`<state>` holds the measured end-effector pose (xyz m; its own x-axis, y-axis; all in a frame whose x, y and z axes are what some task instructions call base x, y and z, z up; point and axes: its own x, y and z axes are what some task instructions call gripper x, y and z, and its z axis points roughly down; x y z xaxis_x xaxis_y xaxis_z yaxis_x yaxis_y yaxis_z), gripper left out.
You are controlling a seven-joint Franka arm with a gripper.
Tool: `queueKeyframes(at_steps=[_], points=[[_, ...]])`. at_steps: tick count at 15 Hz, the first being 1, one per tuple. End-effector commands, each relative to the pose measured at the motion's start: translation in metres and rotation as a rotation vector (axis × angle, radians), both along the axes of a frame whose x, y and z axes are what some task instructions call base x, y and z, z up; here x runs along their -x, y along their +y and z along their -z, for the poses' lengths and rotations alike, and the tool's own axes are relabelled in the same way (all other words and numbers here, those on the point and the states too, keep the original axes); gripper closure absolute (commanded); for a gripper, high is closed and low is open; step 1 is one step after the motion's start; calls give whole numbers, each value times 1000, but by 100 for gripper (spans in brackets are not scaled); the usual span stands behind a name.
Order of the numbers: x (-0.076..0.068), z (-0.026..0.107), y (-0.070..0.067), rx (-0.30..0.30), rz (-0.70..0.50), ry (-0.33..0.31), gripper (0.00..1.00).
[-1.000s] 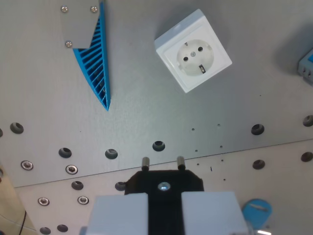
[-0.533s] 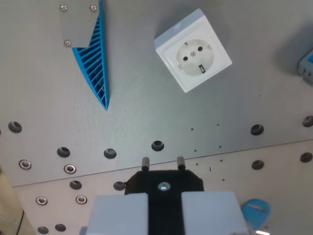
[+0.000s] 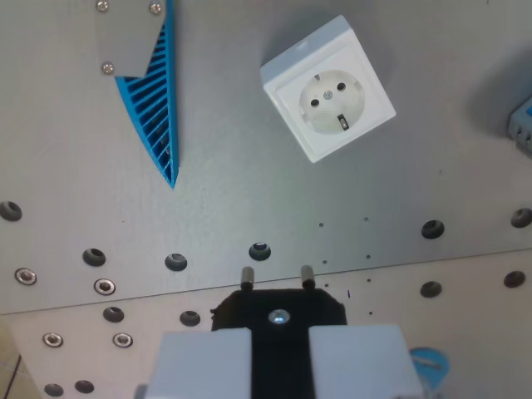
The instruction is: Move above the white socket
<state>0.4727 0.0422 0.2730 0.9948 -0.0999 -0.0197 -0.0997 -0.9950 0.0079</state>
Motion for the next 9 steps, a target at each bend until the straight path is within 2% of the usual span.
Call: queueKeyframes(at_steps=[1,9], points=[[1,12,-7,-12,-109,-61,100],[2,40,-15,-6,-229,-77,100]])
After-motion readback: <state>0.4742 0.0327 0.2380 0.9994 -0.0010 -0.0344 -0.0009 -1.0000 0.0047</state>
